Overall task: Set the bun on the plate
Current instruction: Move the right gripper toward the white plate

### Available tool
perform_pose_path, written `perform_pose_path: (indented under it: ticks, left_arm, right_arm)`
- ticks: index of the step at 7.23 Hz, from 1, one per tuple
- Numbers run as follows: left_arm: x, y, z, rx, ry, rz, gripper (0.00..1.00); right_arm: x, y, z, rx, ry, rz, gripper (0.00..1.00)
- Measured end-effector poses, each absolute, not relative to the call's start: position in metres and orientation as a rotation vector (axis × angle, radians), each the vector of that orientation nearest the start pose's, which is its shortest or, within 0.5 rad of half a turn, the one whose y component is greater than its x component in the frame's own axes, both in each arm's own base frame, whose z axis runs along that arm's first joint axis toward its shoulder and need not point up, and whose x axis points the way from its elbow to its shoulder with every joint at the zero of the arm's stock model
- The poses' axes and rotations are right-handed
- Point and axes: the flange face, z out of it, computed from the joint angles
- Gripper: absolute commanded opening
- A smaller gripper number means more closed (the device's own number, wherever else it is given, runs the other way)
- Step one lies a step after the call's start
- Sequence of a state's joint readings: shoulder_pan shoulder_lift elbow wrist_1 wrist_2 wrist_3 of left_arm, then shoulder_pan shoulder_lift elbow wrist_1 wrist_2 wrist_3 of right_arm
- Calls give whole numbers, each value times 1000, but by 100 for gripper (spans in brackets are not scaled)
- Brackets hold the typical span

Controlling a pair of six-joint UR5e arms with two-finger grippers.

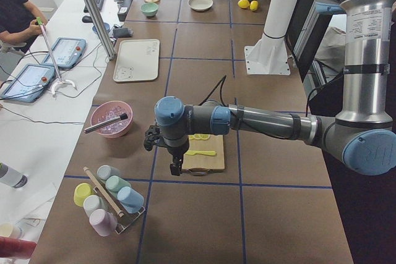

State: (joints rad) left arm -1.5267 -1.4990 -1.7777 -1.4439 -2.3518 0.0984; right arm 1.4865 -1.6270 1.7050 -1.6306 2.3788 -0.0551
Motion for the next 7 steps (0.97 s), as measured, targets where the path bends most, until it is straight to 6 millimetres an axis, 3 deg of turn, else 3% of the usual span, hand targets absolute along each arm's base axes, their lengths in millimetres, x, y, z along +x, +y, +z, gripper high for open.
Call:
perform_pose_path:
  ticks: [5, 6, 7]
  left_arm:
    - [-37, -444, 608, 81, 786, 178, 100]
    - [-25, -445, 603, 105, 805, 207, 100]
    - [0, -448, 592, 121, 835, 238, 100]
  right_arm:
    - [18, -472, 622, 12, -816, -153, 100]
    - [16, -473, 620, 21, -822, -159, 100]
    - [14, -473, 619, 30, -828, -166, 100]
